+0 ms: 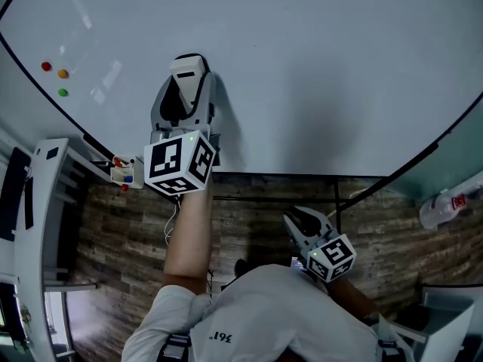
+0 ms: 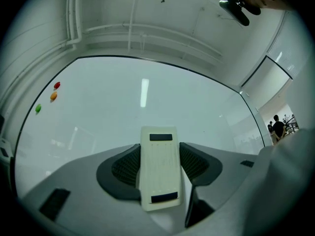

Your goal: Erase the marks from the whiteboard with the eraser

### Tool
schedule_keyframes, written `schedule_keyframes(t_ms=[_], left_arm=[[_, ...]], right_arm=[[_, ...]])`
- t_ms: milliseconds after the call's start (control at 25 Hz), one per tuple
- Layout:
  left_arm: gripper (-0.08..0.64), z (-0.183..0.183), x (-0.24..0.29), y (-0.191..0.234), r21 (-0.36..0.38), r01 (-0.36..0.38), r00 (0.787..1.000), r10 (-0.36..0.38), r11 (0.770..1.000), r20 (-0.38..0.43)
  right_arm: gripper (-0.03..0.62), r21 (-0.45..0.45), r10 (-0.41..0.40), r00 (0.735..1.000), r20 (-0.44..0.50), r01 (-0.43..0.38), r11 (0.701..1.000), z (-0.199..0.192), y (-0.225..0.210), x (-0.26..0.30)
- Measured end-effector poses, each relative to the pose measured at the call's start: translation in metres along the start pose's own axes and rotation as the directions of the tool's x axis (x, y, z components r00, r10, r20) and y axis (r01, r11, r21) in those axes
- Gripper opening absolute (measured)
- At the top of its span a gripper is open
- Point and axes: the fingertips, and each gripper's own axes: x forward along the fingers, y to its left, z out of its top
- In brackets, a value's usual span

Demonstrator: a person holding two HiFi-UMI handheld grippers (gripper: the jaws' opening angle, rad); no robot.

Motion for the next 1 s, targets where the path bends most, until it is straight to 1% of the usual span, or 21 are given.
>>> schedule_keyframes(t_ms=[200,280,360,480,600,720,1000], left_arm=[[0.255,0.006,-0.005,0.022,-0.034,-0.058,0.998,0.058,0.998,0.010],[0.255,0.007,-0.004,0.022,-0.039,-0.067,0.998,0.067,0.997,0.008],[0.255,0.008,-0.001,0.015,-0.039,-0.057,0.998,0.057,0.998,0.005],[0.255,0.006,0.005,-0.004,-0.043,-0.021,1.000,0.021,0.999,-0.002],[0.255,0.006,0.008,-0.020,-0.058,0.002,1.000,-0.002,0.998,-0.006],[0.255,0.006,0.011,-0.025,-0.071,0.000,1.000,0.000,0.997,-0.005],[0.255,0.005,0.016,-0.042,-0.071,-0.005,1.000,0.004,0.997,-0.002]], right_arm=[[0.098,0.000,0.000,1.000,0.001,0.000,1.000,-0.002,-0.001,-0.005],[0.098,0.001,-0.001,1.000,-0.003,0.001,1.000,-0.005,-0.002,-0.009],[0.098,0.003,-0.001,1.000,-0.006,0.001,1.000,-0.006,-0.002,-0.012],[0.098,0.008,-0.002,1.000,-0.006,0.002,1.000,-0.007,-0.003,-0.017],[0.098,0.010,-0.008,1.000,-0.001,0.008,1.000,-0.009,-0.004,-0.022],[0.098,0.014,-0.016,1.000,-0.002,0.016,1.000,-0.011,-0.006,-0.027],[0.098,0.021,-0.026,1.000,-0.004,0.026,0.999,-0.015,-0.016,-0.039]])
